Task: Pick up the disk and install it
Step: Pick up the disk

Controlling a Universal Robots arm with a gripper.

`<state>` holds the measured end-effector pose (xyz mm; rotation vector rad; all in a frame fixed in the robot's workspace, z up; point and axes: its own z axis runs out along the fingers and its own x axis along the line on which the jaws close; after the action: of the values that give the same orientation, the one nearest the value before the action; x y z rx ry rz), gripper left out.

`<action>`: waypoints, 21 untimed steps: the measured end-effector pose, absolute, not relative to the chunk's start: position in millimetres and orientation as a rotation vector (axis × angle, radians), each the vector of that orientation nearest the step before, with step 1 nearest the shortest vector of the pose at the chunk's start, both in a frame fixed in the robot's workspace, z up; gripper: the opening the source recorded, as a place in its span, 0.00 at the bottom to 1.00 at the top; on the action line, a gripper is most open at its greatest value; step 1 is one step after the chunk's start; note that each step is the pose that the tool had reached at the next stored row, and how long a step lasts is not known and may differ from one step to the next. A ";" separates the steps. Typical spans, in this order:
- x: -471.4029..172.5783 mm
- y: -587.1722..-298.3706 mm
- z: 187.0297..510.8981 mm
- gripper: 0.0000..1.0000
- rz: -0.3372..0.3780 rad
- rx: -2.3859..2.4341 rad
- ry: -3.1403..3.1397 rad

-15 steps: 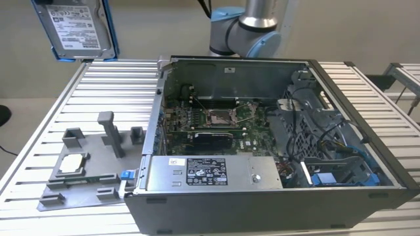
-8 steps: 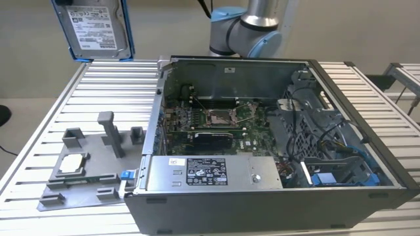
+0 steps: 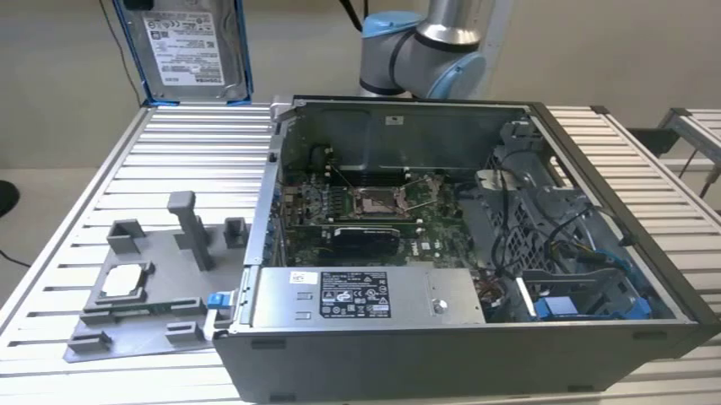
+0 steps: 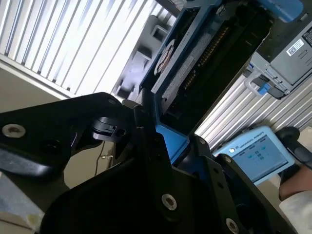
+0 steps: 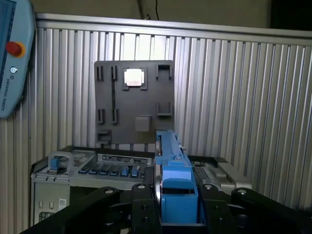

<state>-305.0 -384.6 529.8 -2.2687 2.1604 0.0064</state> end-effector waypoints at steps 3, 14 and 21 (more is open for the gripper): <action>-295.0 -384.6 529.9 0.00 0.006 -2.269 2.160; -255.2 -384.6 529.8 0.00 0.006 -2.269 2.160; -231.8 -384.6 529.8 0.00 0.006 -2.269 2.160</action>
<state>-231.8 -384.6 529.8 -2.2686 2.1604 0.0064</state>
